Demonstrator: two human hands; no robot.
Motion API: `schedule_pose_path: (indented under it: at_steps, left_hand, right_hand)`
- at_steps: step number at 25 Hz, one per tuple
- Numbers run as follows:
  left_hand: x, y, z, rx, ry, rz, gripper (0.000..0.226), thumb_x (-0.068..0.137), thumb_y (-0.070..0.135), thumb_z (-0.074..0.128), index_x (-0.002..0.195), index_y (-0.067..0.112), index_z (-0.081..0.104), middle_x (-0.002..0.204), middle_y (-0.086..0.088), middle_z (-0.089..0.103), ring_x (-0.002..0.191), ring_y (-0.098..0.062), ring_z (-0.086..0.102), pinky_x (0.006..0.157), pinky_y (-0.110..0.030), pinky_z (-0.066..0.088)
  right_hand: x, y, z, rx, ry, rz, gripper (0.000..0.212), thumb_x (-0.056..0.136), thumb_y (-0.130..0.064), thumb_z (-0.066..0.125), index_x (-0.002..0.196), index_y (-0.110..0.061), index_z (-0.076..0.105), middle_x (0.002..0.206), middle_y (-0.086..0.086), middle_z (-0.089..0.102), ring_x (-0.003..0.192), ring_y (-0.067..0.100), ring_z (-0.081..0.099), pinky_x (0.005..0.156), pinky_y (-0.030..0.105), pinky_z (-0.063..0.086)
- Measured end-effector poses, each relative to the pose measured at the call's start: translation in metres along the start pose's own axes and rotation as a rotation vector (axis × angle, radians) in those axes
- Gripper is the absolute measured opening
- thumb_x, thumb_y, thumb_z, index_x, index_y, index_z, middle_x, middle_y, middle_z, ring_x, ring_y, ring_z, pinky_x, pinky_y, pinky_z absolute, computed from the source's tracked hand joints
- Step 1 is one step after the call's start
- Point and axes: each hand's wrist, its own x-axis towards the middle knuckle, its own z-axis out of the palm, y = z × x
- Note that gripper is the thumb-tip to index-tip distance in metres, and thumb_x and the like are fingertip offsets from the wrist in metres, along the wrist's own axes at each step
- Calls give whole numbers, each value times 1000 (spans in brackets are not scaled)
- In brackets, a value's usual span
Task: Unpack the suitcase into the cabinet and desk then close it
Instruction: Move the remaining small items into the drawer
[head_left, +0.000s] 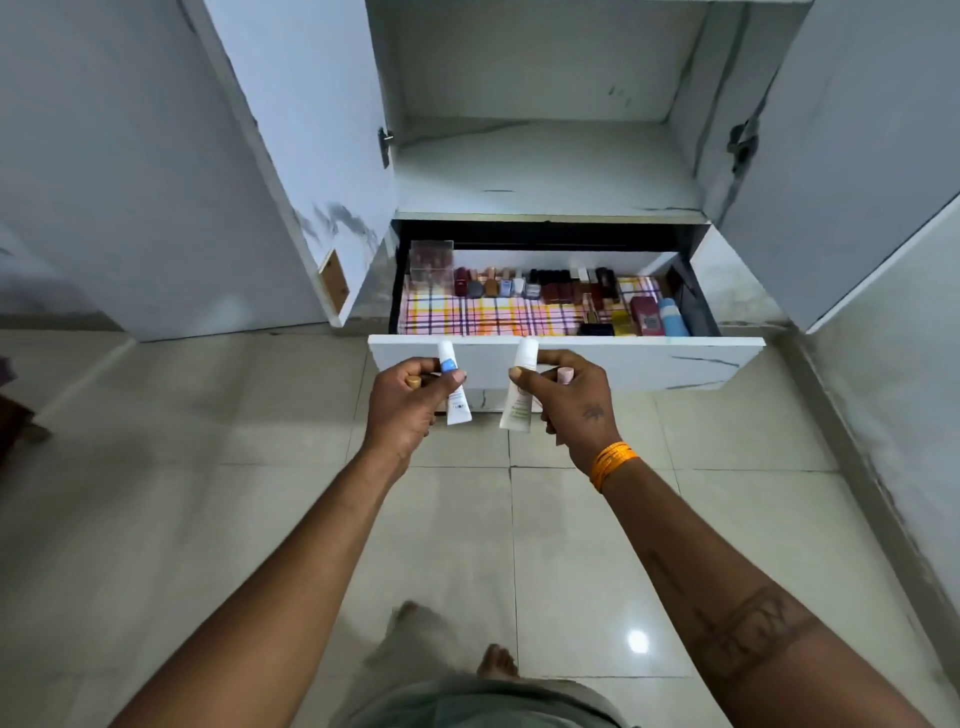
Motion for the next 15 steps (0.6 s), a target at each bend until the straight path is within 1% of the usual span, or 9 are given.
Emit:
schedule_pose_path:
  at_steps: [2,4,5,7,8,10,12,13,15]
  left_hand:
    - [38,4,10,28,13,4,28,84,27,86,108,14,77,75,5,70,46,2,54,46,-14,38]
    - [82,6,14,70,31,6,35,83,29,87,114,17,76,78,6,70,49,2,54,48,-18,39]
    - [104,7,15,107,32,9,40,83,31,88,118,20,74,82,5,69,53,2,56,50,-20,42]
    - [143,8,13,198,10,41,48,83,31,88,127,25,71,98,4,72,73,-1,65,59,-25,51]
    - [166,9,12,254,1,62,50,83,29,88,130,27,70,108,4,72,82,0,66,65,-25,54]
    - [207,9,11,400,-9,74,52,84,28,87,132,26,68,118,7,69,89,1,64,71,-18,53]
    - [243,4,12,595,-24,38,49,83,31,87,128,24,70,119,3,72,94,-11,69,76,-22,51]
    - [259,1,14,696,-28,15,45,82,33,87,123,24,70,118,0,75,95,-18,70,75,-26,51]
    - [278,-9,17,868,-34,-24,36,83,34,84,114,25,68,110,-2,76,92,-24,70,70,-29,48]
  right_hand:
    - [38,2,5,27,-23,-18,40,85,-31,85,122,-26,69,92,7,69,66,13,57,42,16,43]
    - [76,3,16,42,-36,-41,43,86,-29,85,125,-29,67,99,3,65,69,10,56,46,11,43]
    - [95,4,23,45,-35,-45,43,86,-28,85,125,-29,67,101,3,64,71,9,56,48,11,44]
    - [129,1,36,62,-47,-52,40,87,-23,84,123,-27,68,105,4,66,74,11,60,52,14,47]
    - [148,-1,43,60,-51,-49,37,86,-22,85,120,-28,69,107,5,67,78,13,63,56,17,50]
    - [185,-1,60,36,-42,-24,32,86,-23,85,111,-34,69,109,4,71,82,15,68,63,25,53]
    - [218,1,75,7,-31,3,28,88,-24,83,108,-34,67,99,5,72,74,18,65,59,28,52]
    - [235,5,82,1,-22,19,27,88,-23,83,109,-30,67,97,7,72,69,17,62,54,26,50]
    - [259,13,91,-19,-32,56,28,89,-22,82,112,-21,66,99,9,73,59,13,58,47,24,46]
